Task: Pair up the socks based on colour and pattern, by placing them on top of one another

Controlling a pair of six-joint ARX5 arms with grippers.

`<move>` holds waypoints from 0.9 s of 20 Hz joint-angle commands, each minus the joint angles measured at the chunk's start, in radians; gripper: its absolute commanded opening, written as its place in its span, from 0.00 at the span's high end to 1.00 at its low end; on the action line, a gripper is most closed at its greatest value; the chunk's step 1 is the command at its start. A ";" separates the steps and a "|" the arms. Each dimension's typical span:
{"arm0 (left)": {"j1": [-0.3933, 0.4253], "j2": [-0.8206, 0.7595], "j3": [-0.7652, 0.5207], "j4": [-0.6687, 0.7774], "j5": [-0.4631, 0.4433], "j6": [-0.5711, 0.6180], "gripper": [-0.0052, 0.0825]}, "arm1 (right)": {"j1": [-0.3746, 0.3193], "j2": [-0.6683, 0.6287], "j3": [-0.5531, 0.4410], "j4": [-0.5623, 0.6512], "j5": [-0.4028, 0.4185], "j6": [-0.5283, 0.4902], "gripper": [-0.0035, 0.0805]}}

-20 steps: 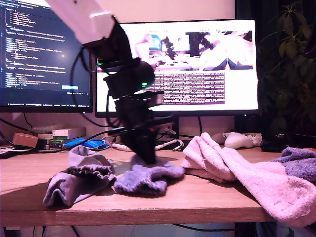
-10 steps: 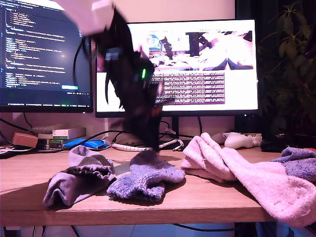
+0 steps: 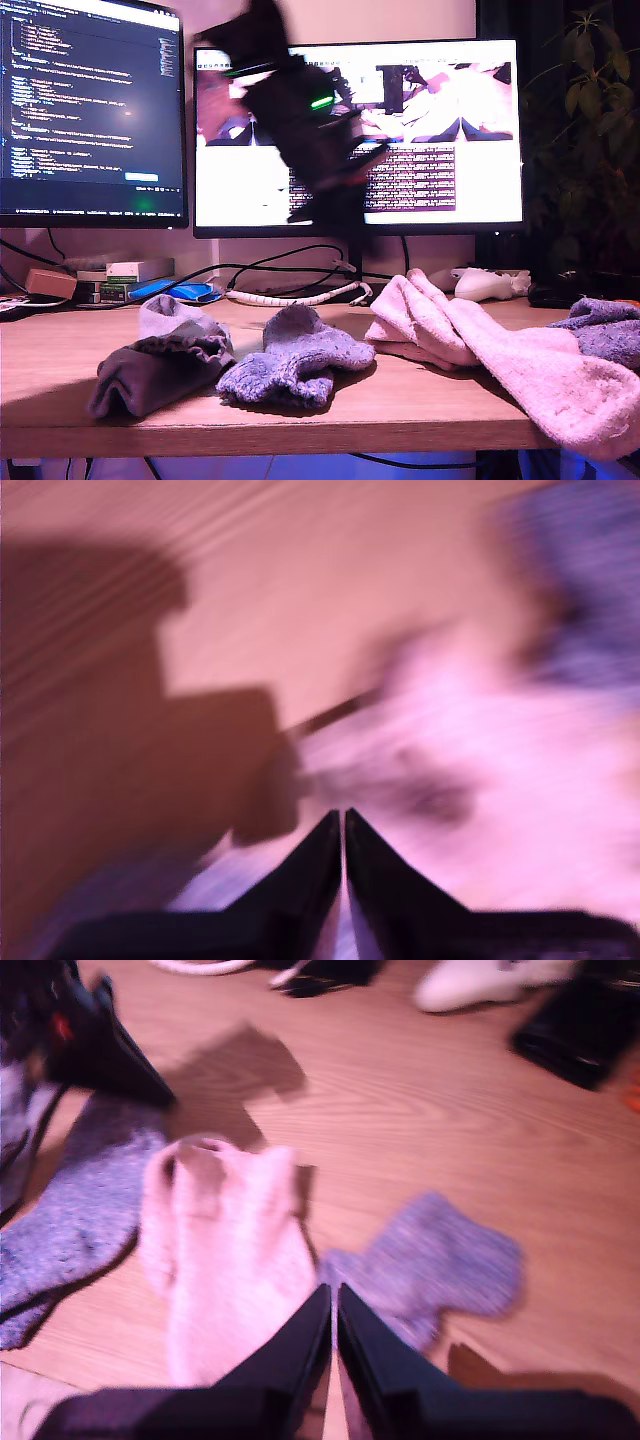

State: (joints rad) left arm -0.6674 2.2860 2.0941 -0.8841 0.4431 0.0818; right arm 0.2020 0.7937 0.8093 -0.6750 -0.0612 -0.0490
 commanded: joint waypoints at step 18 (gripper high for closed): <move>-0.182 0.051 -0.011 0.315 0.069 -0.360 0.66 | -0.113 -0.187 -0.005 -0.163 0.019 0.026 0.97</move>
State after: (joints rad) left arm -0.8345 2.2868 2.0941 -0.5713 0.5076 -0.2802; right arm 0.0921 0.5999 0.8097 -0.8532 -0.0422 -0.0265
